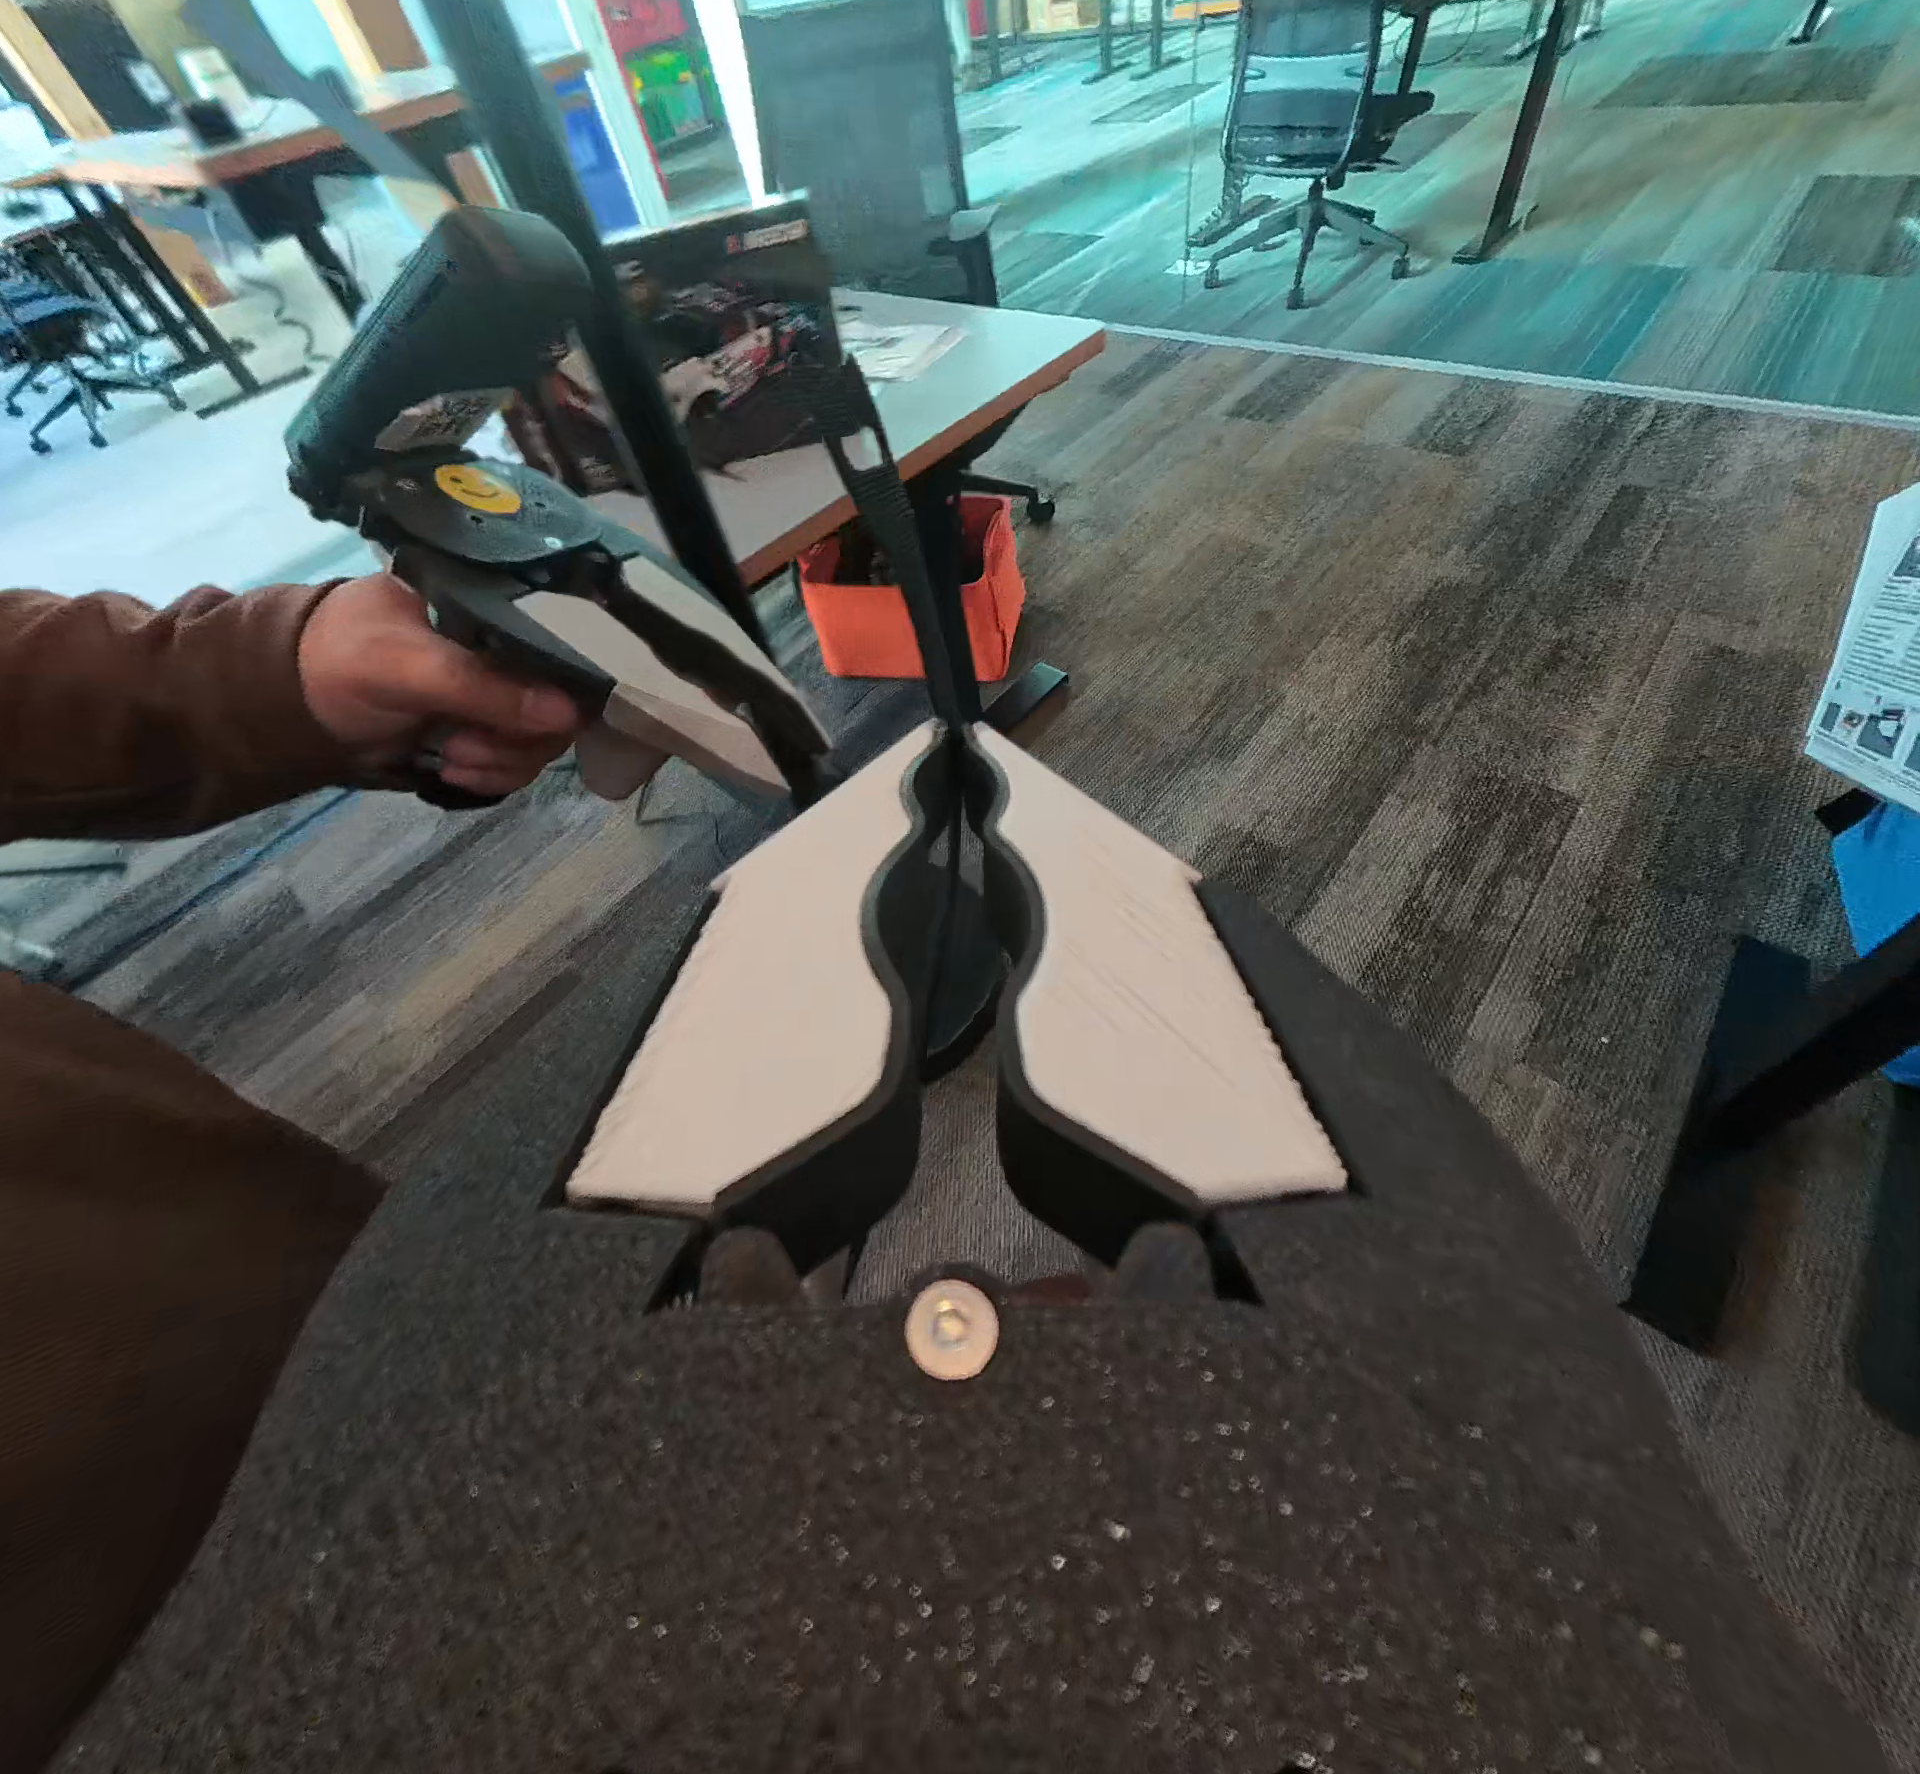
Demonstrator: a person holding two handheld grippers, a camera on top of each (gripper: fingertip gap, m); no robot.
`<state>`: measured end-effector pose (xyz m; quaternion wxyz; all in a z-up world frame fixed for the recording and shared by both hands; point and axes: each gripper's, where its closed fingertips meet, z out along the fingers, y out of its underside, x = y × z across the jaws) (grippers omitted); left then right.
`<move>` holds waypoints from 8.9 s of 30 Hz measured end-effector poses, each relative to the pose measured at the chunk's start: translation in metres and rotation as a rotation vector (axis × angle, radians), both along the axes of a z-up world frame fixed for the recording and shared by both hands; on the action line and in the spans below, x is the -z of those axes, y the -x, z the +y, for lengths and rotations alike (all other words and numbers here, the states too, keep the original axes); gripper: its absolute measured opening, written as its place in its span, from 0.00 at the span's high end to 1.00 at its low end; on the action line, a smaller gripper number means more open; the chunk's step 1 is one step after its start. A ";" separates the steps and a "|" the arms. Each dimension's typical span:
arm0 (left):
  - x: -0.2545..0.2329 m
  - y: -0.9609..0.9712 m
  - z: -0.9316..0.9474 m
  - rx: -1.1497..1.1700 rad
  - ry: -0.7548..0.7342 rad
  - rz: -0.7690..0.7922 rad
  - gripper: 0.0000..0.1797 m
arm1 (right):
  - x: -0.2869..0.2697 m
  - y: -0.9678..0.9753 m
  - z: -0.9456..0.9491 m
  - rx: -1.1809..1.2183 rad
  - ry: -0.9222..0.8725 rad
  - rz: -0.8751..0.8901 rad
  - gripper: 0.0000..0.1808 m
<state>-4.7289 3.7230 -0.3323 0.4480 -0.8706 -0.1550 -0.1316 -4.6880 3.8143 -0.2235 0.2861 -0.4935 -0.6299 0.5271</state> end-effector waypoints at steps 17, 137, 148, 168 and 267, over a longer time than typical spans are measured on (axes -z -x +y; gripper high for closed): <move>0.025 0.507 0.198 -0.329 0.027 -0.240 0.84 | -0.009 0.566 0.196 -0.313 -0.031 0.004 1.00; 0.136 3.053 1.612 -0.403 0.201 0.014 0.86 | -0.016 3.236 1.511 -0.947 0.077 -0.134 1.00; 0.114 3.281 1.448 -0.668 0.051 -0.127 0.83 | 0.012 3.450 1.307 -1.189 0.226 -0.175 1.00; -0.014 3.759 1.115 -0.777 -0.373 0.021 0.72 | -0.006 3.839 0.945 -1.463 0.284 -0.214 1.00; 0.193 3.925 0.338 -2.739 -0.611 -0.567 0.80 | 0.275 3.968 0.101 -2.794 -1.221 0.195 0.92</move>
